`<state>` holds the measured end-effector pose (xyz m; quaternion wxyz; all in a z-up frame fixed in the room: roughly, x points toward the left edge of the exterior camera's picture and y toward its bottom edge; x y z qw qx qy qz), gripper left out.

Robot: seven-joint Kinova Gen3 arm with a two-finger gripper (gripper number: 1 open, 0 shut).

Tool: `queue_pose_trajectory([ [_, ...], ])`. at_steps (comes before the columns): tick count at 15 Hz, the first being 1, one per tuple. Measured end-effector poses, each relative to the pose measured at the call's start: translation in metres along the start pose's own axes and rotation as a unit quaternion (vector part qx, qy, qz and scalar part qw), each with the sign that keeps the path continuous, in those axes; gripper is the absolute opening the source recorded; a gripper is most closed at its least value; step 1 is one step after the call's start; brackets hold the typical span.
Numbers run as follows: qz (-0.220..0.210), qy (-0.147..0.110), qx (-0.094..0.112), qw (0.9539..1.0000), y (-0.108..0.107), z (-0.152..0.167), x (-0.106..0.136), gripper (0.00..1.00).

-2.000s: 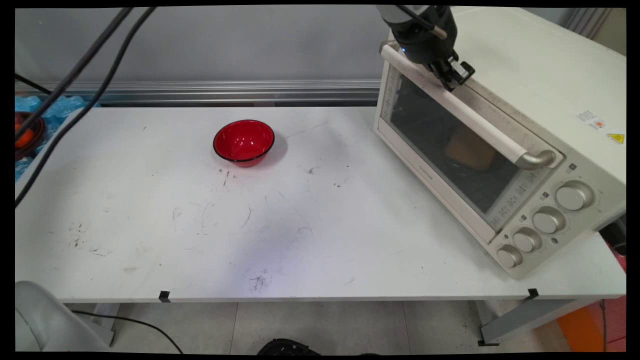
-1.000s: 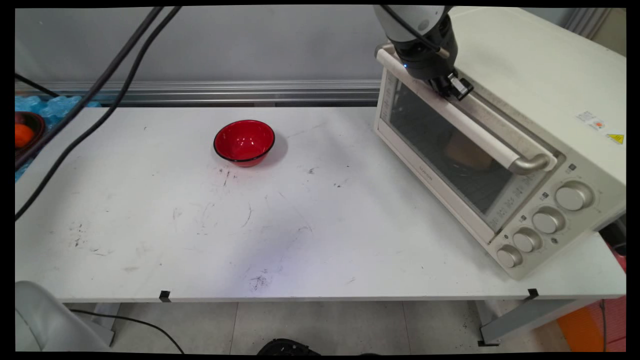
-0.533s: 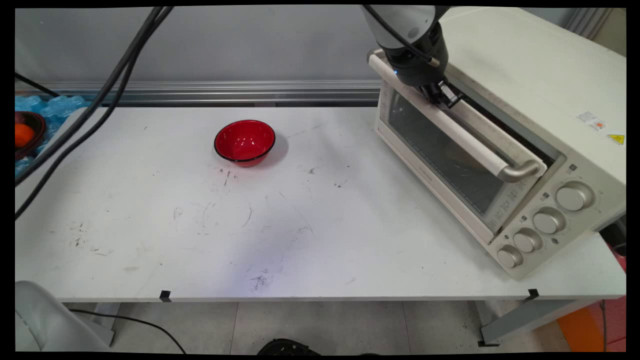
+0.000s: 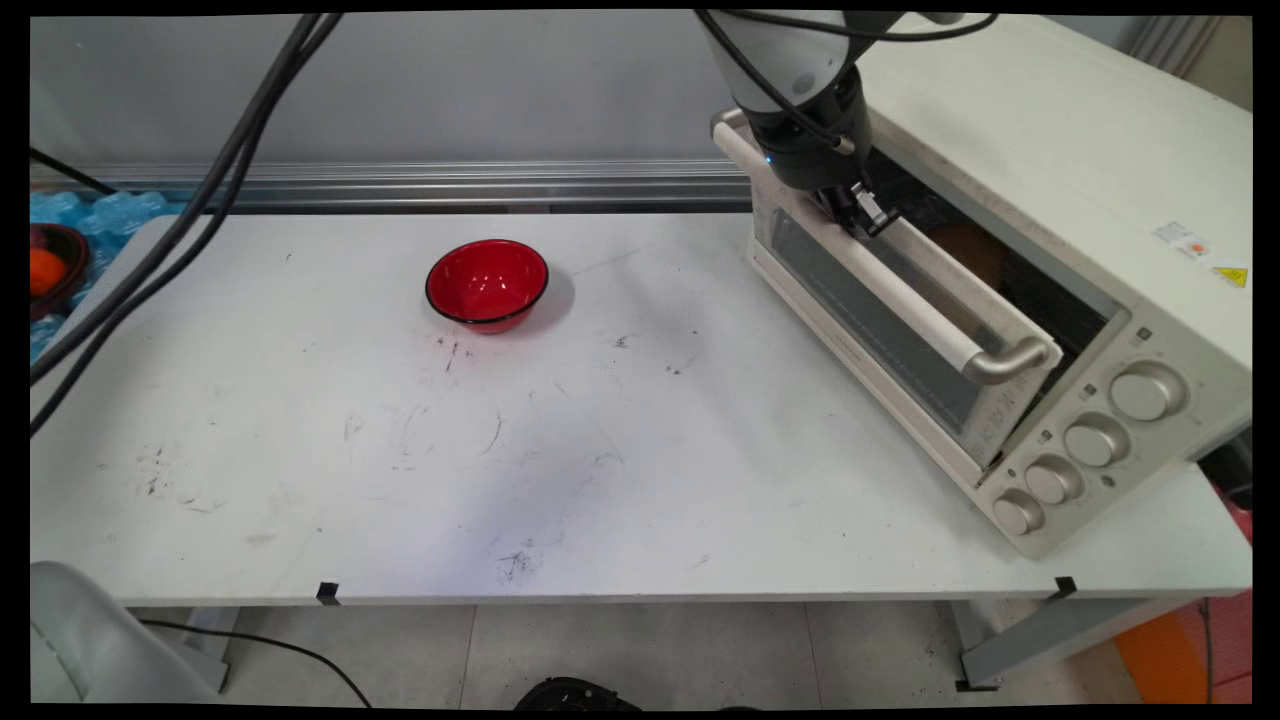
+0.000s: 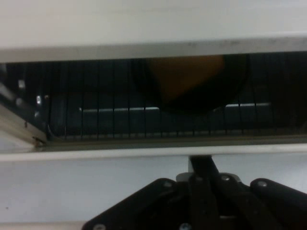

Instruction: Open the oven

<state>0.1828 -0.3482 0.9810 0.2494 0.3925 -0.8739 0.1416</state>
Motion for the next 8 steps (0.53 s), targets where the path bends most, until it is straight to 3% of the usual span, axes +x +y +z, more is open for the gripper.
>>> queue_pose_trajectory([
  [8,-0.004,-0.015,-0.002,0.9999,0.0009,-0.0028,-0.0056,0.0],
])
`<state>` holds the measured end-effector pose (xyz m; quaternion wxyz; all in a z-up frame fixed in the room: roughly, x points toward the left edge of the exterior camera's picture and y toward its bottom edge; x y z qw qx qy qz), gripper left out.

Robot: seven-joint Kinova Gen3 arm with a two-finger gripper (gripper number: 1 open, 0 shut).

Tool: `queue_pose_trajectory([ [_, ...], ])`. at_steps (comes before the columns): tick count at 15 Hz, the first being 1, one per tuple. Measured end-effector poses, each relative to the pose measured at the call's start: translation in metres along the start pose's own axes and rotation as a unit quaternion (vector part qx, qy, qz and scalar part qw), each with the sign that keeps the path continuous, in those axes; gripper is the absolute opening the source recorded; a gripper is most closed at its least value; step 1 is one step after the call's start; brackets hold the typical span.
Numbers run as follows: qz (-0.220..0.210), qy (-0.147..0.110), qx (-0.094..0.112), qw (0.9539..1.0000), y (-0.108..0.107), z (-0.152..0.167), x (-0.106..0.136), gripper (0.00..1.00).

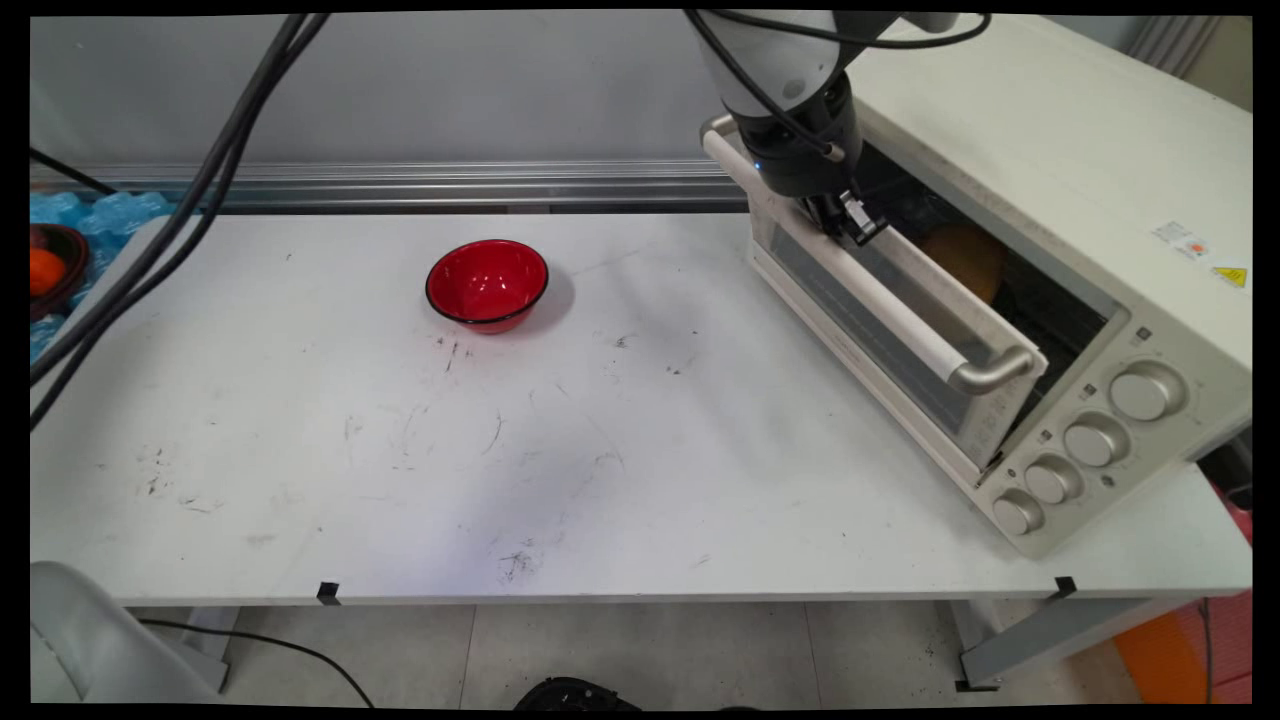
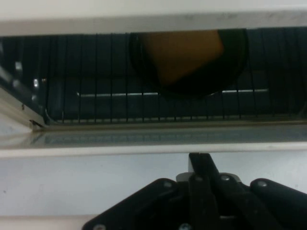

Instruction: Open the oven

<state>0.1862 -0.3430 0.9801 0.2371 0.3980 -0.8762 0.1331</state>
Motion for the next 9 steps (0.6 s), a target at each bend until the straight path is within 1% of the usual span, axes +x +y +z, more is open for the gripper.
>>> queue_pose_trajectory([
  [9,-0.007,-0.007,-0.008,0.9999,-0.006,0.012,-0.018,0.0],
])
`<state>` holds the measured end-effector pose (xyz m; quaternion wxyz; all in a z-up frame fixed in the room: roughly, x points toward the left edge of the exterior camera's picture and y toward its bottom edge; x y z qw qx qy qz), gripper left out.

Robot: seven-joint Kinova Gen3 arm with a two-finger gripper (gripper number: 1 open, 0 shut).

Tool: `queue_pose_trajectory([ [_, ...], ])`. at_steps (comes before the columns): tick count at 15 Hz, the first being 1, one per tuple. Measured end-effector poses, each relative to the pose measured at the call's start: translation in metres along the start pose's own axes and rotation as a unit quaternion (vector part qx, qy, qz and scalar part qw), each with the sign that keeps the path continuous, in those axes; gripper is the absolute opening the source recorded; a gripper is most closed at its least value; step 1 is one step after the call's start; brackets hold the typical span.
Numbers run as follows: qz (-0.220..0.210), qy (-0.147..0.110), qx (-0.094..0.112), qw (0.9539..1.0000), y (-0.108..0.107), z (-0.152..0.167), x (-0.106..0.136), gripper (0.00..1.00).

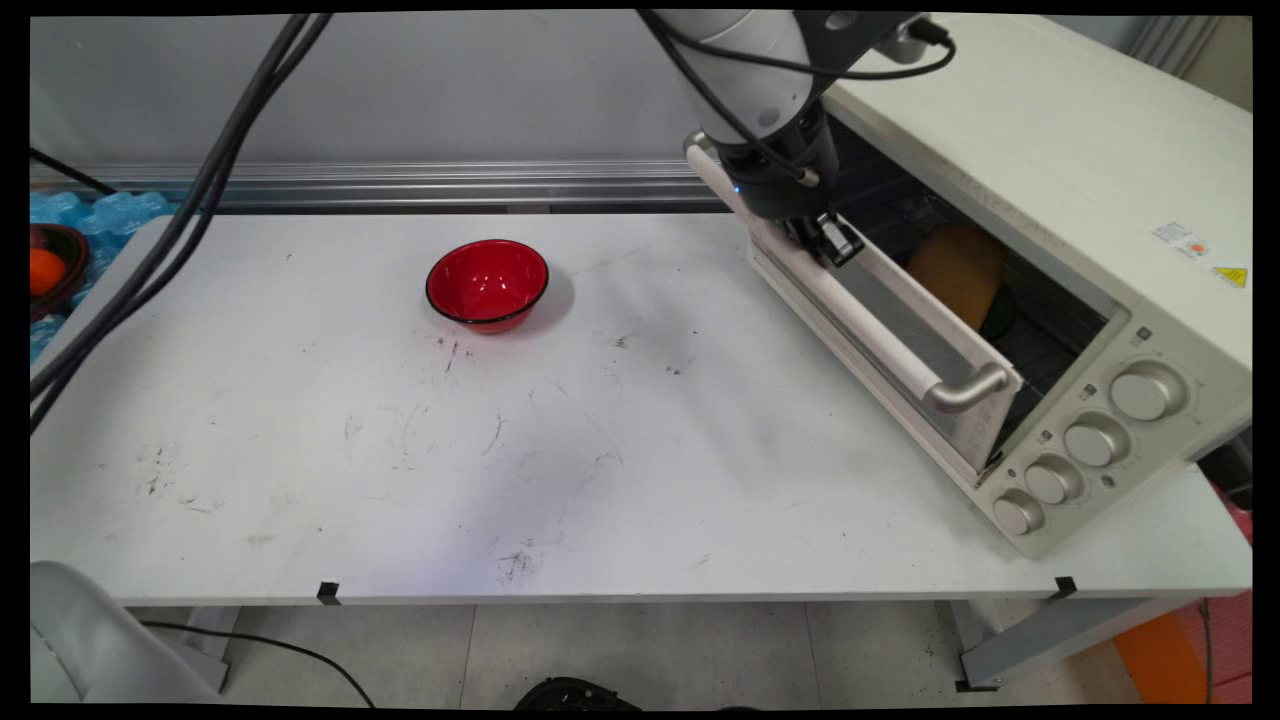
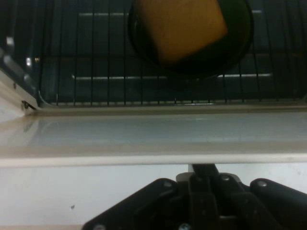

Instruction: Open the oven

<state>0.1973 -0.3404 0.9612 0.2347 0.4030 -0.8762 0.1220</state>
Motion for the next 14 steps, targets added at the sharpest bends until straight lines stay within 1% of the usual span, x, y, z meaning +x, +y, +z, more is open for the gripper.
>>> queue_pose_trajectory([
  [14,-0.005,0.006,-0.027,0.9996,-0.014,0.02,-0.041,0.0],
])
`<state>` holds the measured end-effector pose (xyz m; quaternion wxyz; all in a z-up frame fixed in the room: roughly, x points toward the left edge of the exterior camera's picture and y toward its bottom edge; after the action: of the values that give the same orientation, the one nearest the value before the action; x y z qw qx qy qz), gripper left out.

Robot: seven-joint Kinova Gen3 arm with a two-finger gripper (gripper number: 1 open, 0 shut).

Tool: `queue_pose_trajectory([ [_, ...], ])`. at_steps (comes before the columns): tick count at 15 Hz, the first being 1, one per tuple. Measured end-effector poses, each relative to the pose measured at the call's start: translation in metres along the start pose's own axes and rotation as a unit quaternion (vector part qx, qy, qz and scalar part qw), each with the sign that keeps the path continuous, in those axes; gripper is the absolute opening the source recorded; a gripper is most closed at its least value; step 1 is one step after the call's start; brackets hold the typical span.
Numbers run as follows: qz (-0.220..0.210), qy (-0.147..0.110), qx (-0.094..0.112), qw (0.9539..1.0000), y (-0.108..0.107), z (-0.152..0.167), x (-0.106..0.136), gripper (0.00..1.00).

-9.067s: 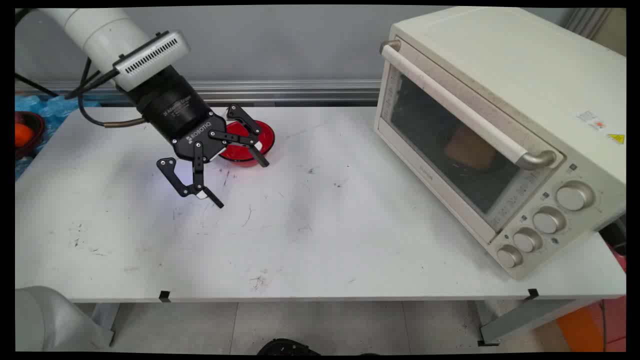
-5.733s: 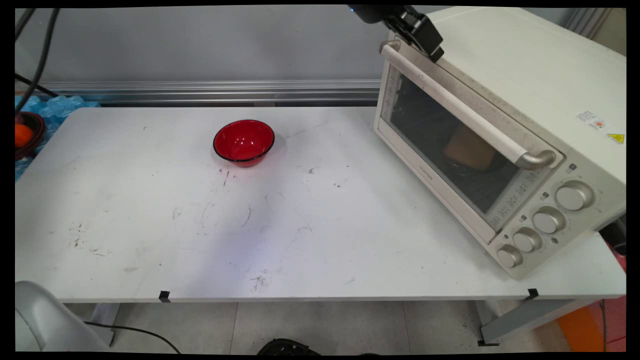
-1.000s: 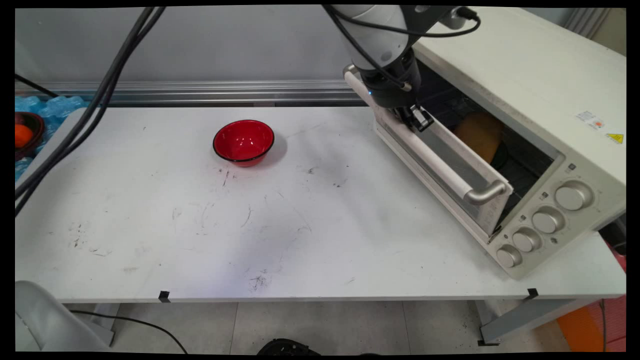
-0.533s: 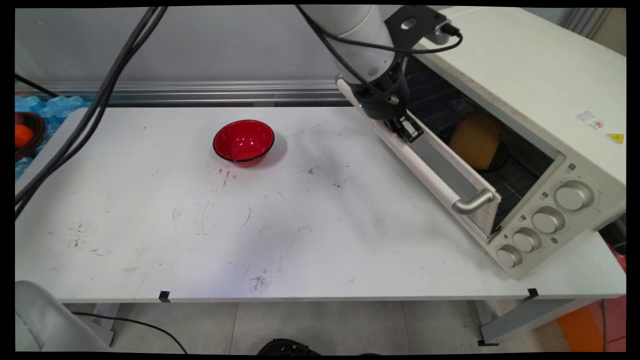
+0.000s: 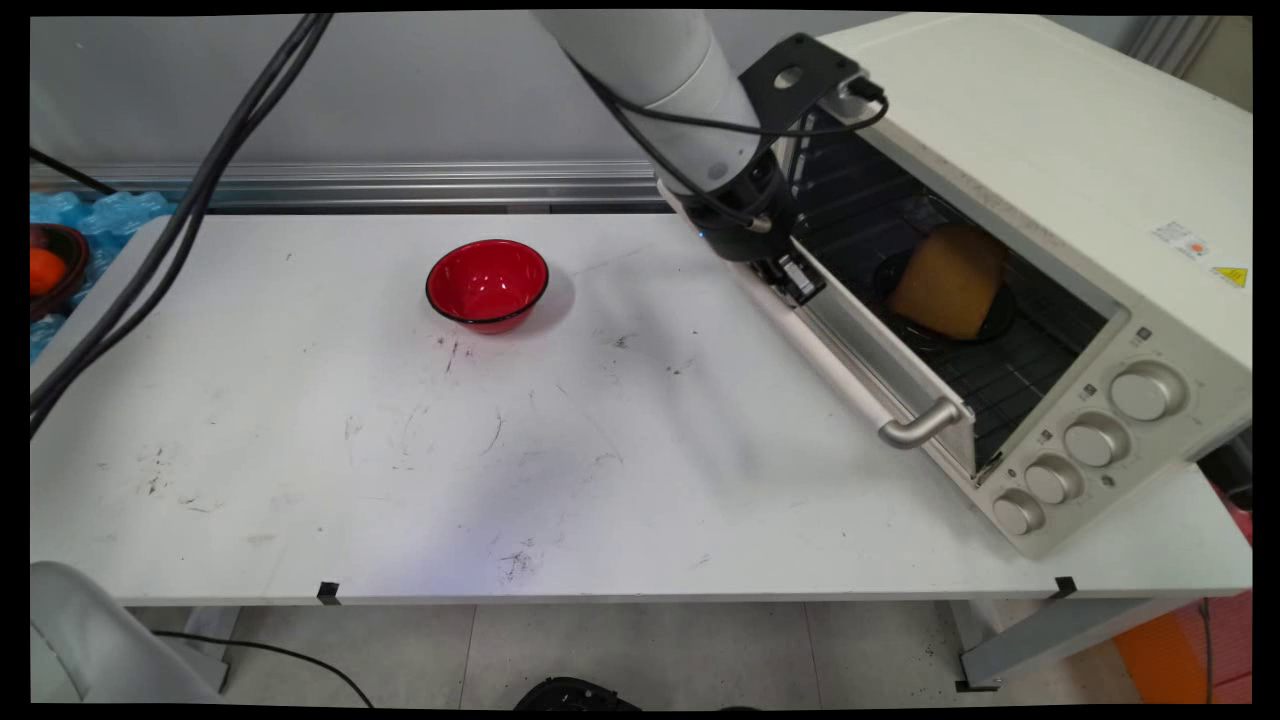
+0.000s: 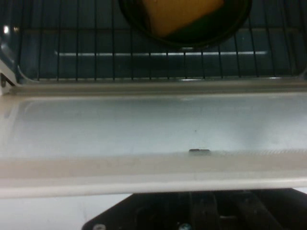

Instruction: Open the oven

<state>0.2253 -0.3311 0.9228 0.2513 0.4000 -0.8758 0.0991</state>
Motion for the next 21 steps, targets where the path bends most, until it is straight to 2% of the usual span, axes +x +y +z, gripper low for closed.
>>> queue_pose_trajectory([
  [12,0.019,0.01,-0.019,0.9996,-0.014,0.018,-0.047,0.0],
  [21,0.017,0.022,-0.025,0.9993,-0.017,0.03,-0.075,0.0],
])
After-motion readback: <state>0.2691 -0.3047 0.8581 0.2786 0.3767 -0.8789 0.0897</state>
